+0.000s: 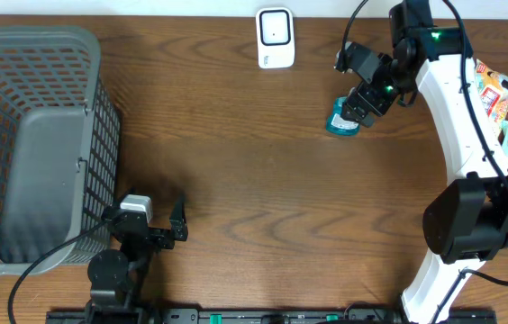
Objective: Scan the item barcode
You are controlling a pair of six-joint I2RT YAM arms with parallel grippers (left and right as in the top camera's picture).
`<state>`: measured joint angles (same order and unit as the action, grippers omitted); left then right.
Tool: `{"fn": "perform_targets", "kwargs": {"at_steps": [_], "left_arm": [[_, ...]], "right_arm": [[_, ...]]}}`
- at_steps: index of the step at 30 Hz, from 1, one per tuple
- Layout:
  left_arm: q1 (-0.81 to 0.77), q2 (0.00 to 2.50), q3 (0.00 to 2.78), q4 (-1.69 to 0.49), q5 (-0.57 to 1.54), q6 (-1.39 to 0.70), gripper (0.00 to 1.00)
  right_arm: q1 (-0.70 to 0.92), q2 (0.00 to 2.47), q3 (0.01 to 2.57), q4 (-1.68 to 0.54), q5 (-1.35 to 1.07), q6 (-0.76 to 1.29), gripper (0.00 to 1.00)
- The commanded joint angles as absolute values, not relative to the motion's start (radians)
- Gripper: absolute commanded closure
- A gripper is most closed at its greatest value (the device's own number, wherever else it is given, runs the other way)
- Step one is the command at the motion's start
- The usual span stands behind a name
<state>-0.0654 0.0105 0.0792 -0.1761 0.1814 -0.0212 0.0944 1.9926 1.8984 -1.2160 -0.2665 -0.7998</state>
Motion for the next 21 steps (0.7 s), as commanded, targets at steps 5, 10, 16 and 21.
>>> {"fn": "perform_targets", "kwargs": {"at_steps": [5, 10, 16, 21], "left_arm": [[-0.062, 0.005, 0.063, -0.200, 0.194, -0.008, 0.02], [-0.062, 0.005, 0.063, -0.200, 0.194, -0.008, 0.02], [-0.062, 0.005, 0.063, -0.200, 0.194, -0.008, 0.02], [-0.062, 0.005, 0.063, -0.200, 0.194, -0.008, 0.02]], "right_arm": [[0.093, 2.074, 1.886, -1.202, -0.268, -0.816, 0.02], [0.091, 2.156, 1.886, -1.188, -0.256, -0.816, 0.08], [0.093, 2.199, 1.886, -1.179, -0.252, -0.816, 0.28], [0.092, 2.199, 1.892, -1.170, -0.253, -0.786, 0.56]]}}
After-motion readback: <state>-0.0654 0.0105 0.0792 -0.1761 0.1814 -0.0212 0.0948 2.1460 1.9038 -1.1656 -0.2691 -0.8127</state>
